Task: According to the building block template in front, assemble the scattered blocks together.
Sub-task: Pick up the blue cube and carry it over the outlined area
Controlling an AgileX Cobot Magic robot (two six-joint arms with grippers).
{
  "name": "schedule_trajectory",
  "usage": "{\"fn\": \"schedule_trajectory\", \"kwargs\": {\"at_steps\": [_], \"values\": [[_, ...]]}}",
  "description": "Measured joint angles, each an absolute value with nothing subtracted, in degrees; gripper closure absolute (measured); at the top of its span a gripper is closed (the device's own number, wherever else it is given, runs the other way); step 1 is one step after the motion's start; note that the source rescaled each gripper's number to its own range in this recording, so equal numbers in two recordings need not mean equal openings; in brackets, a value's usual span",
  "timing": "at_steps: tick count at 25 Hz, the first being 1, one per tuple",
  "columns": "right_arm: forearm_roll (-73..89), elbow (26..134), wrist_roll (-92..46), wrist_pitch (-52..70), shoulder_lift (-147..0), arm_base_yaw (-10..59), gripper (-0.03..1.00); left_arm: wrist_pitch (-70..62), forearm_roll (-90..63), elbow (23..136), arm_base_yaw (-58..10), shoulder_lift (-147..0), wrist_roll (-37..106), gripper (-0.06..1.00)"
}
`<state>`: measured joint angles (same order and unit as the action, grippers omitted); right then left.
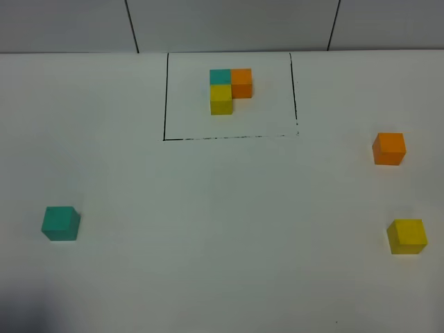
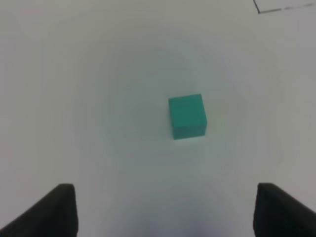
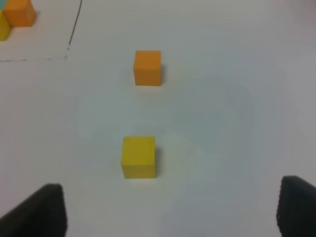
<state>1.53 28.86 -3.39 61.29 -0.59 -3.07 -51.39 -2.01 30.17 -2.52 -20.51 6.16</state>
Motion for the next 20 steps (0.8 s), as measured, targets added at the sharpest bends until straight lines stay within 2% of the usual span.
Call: {"fn": "schedule_trajectory", "kwargs": {"at_steps": [9, 20], "values": [[1.5, 28.9, -3.4, 61.3, -0.6, -3.1, 0.24, -46.7, -3.1, 36.5, -2.5, -46.7, 4.6, -0.03], [1.5, 28.9, -3.4, 61.3, -0.6, -3.1, 0.24, -49.0, -3.1, 48.1, -2.5, -72.6, 0.0, -0.05]]}}
